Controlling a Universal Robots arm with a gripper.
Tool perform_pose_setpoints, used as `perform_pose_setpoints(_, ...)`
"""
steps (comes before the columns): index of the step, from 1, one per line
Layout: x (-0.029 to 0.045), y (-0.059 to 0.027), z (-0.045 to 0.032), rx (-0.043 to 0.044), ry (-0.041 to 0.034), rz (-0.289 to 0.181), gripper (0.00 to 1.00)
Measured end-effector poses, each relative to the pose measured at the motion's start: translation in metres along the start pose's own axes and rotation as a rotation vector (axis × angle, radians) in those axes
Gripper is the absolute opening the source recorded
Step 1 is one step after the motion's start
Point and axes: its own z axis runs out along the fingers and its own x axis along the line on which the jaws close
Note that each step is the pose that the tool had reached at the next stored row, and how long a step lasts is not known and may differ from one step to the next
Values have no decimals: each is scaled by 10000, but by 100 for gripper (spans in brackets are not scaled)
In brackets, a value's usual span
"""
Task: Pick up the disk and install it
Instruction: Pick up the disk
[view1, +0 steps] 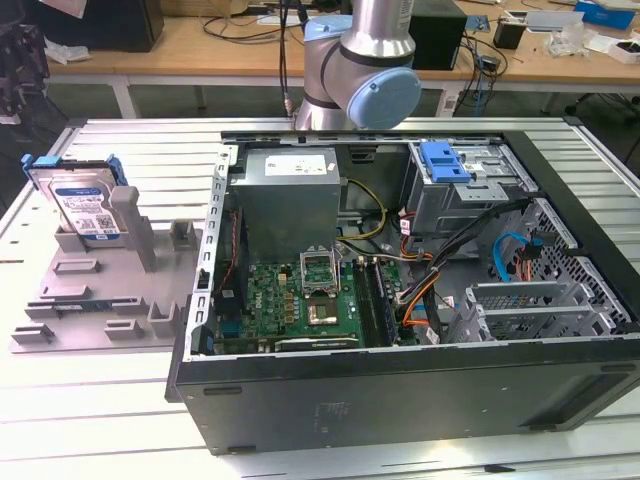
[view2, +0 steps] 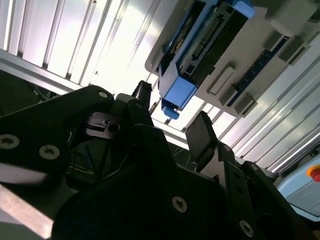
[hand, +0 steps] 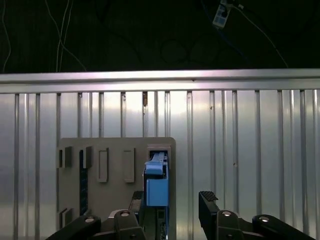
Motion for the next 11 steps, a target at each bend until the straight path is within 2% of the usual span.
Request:
perform_pose_setpoints(2,10,-1,4,164,2,9,56)
perform_pose_setpoints(3,21,-2,8,280,15,14,56)
perform_pose_setpoints(7,41,-2,38,499,21,28,56)
perform_pose_setpoints(11,41,8,59,520,21,-9,56)
